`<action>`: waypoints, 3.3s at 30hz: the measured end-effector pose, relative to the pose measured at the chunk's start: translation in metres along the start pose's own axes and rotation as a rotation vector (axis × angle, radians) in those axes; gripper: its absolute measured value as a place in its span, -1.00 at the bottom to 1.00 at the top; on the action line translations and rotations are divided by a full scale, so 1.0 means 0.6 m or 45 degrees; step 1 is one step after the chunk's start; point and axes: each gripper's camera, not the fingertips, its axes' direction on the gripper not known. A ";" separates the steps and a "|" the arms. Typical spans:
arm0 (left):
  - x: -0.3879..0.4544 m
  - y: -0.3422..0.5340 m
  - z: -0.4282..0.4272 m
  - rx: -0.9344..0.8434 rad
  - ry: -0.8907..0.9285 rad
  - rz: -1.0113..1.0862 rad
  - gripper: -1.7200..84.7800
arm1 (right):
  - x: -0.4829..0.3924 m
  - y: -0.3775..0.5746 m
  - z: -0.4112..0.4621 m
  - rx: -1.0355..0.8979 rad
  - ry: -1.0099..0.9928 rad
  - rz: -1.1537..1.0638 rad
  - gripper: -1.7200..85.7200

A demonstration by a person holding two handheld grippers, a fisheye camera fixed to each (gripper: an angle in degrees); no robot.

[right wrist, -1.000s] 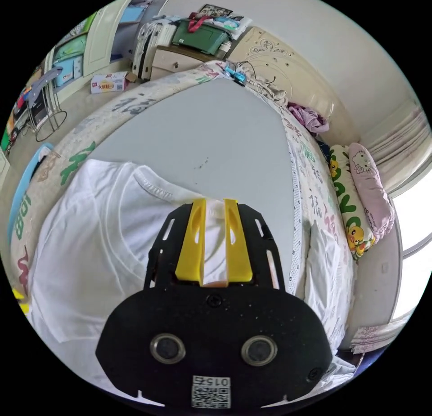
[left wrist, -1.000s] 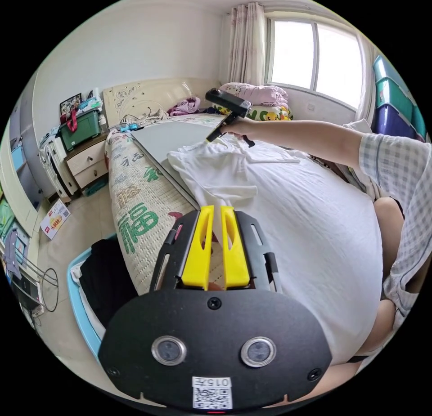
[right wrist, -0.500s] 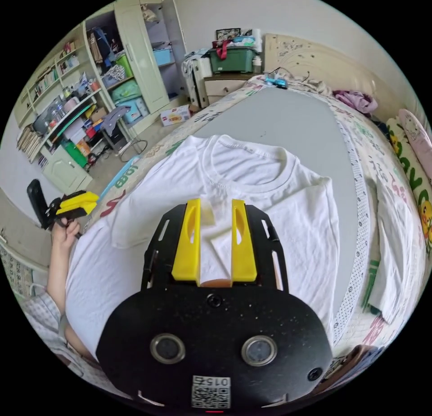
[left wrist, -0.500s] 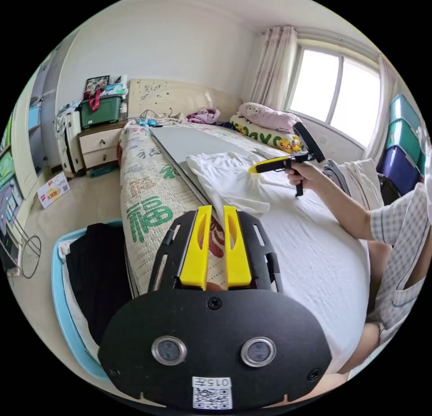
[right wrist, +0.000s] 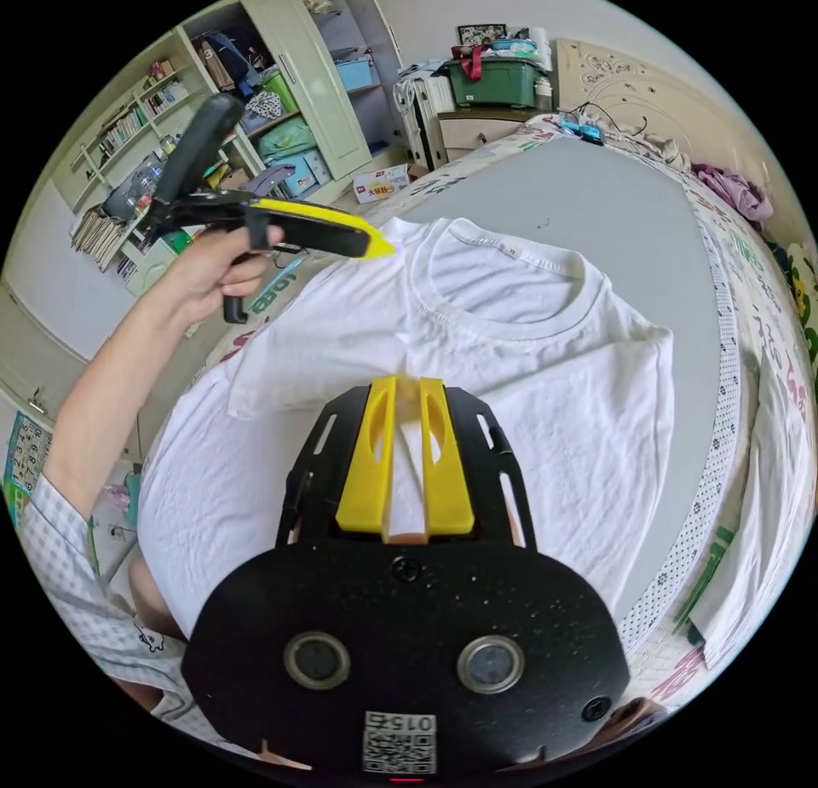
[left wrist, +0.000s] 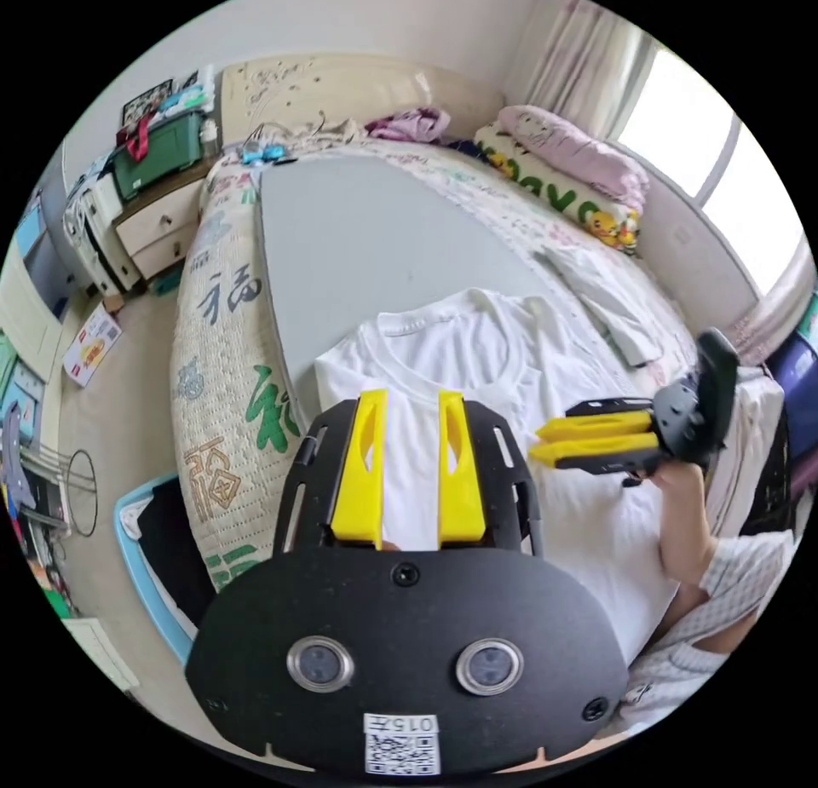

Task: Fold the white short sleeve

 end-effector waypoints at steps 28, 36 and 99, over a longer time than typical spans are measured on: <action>-0.052 -0.051 -0.015 0.148 -0.080 -0.223 -0.73 | 0.140 0.051 -0.206 0.477 0.271 0.545 -0.74; -0.073 -0.064 0.051 0.064 0.018 -0.279 -0.69 | 0.159 -0.013 -0.132 0.079 0.382 0.294 -0.71; 0.142 0.567 -0.384 0.297 0.251 -0.710 -0.71 | -0.094 0.563 -0.368 0.142 -0.023 0.616 -0.73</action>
